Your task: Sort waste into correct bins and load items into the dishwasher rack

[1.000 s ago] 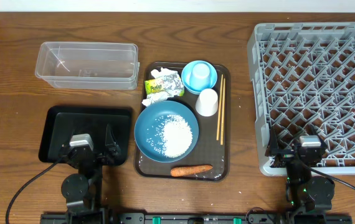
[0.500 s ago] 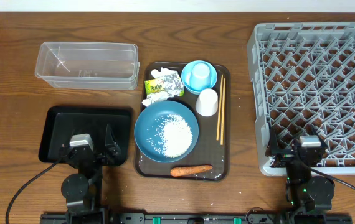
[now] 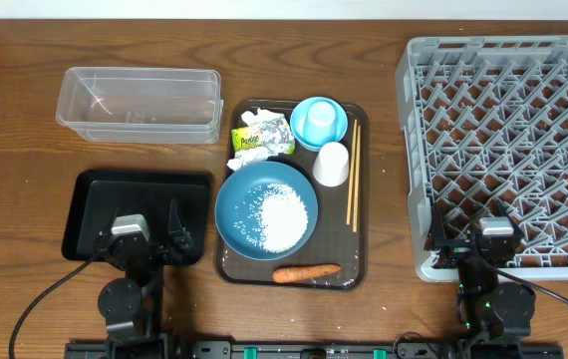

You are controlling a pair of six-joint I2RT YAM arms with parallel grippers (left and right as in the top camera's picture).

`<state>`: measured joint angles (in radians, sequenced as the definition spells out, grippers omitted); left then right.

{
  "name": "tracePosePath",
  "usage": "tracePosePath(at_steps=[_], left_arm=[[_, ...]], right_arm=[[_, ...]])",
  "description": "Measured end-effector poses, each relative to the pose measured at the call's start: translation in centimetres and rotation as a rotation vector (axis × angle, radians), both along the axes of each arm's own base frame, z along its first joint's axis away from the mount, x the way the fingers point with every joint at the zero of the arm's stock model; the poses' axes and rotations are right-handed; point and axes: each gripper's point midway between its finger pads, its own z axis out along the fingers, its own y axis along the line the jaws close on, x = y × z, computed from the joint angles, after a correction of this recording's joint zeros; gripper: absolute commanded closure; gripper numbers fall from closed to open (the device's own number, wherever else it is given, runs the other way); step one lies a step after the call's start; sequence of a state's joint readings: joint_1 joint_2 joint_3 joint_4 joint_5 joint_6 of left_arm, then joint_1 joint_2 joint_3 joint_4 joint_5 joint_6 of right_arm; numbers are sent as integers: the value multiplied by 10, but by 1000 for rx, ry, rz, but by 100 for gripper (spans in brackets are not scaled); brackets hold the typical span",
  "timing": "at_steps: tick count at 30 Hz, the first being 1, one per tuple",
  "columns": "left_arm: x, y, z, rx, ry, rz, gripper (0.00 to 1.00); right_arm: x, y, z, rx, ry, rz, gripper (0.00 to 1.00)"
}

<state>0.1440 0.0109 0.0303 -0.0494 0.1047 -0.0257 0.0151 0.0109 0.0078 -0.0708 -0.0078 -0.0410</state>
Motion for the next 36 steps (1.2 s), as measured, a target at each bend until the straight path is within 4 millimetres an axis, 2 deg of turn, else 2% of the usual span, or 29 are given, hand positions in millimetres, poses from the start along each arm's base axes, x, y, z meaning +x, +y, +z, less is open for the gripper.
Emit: tracePosePath(at_steps=[15, 17, 24, 31, 36], left_arm=[[0, 0, 1, 0, -3, -1, 2], [1, -5, 4, -26, -18, -28, 2], [-3, -58, 12, -268, -35, -314, 2], [-9, -79, 19, -449, -23, -431, 2], [-16, -95, 21, -507, 5, -525, 2]], right_arm=[[0, 0, 0, 0, 0, 0, 1], [0, 0, 0, 0, 0, 0, 1], [0, 0, 0, 0, 0, 0, 1], [0, 0, 0, 0, 0, 0, 1], [0, 0, 0, 0, 0, 0, 1]])
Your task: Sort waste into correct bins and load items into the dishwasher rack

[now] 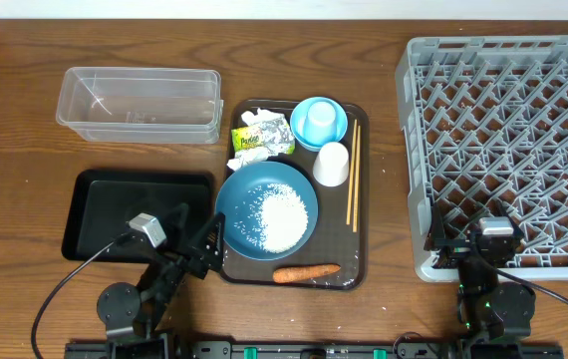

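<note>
A brown serving tray (358,261) in the middle of the table carries a blue plate (249,194) with white rice, a blue bowl (319,122), a white cup (331,164), wooden chopsticks (354,175), a carrot (306,271) and crumpled wrappers (261,137). The grey dishwasher rack (508,120) fills the right side. A clear plastic bin (140,103) stands at the back left, with a black bin (115,214) in front of it. My left gripper (204,239) hangs open at the plate's left rim, over the black bin's right edge. My right gripper (441,241) rests at the rack's front left corner, its jaws unclear.
Both arm bases sit at the table's front edge, with cables trailing from them. Bare wood lies between the serving tray and the rack, and also behind the bins.
My left arm has swung to the right and tilted, bringing its gripper from over the black bin to the blue plate's left rim. The right arm and all objects are where they were.
</note>
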You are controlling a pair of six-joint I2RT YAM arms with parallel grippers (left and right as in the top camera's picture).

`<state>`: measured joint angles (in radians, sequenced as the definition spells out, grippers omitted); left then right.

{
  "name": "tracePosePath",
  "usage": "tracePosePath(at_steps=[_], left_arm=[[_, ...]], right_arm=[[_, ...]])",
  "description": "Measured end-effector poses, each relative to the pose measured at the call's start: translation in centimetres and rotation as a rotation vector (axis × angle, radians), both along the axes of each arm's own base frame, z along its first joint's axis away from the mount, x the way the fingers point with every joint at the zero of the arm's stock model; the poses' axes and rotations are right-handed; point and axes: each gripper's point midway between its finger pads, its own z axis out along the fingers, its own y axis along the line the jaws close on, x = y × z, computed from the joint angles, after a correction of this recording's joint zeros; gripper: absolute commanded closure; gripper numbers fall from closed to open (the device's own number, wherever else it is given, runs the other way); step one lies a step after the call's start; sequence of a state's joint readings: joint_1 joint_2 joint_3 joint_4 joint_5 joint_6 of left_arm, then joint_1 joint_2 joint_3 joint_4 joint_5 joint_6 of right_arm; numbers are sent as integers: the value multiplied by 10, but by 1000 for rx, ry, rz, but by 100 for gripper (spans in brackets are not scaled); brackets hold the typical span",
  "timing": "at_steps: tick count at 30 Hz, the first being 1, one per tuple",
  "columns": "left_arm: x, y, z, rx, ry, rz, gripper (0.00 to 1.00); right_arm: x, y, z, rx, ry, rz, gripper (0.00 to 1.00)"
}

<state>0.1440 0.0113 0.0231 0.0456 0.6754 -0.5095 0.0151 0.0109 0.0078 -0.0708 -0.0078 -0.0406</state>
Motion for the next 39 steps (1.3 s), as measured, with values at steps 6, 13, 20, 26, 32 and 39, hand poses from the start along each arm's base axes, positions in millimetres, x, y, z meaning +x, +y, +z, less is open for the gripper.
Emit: tracePosePath(at_steps=[6, 13, 20, 26, 32, 39], left_arm=[[-5, -10, 18, -23, 32, -66, 2], [4, -18, 50, -20, 237, -139, 2], [23, -33, 47, -71, 493, -310, 2], [22, -57, 58, -75, 464, -457, 2], [5, -86, 46, 5, 574, -485, 2], [3, -108, 59, 280, 617, -398, 2]], right_arm=[[0, 0, 0, 0, 0, 0, 1], [0, 0, 0, 0, 1, 0, 1], [0, 0, 0, 0, 0, 0, 1], [0, 0, 0, 0, 0, 0, 1], [0, 0, 0, 0, 0, 0, 1], [0, 0, 0, 0, 0, 0, 1]])
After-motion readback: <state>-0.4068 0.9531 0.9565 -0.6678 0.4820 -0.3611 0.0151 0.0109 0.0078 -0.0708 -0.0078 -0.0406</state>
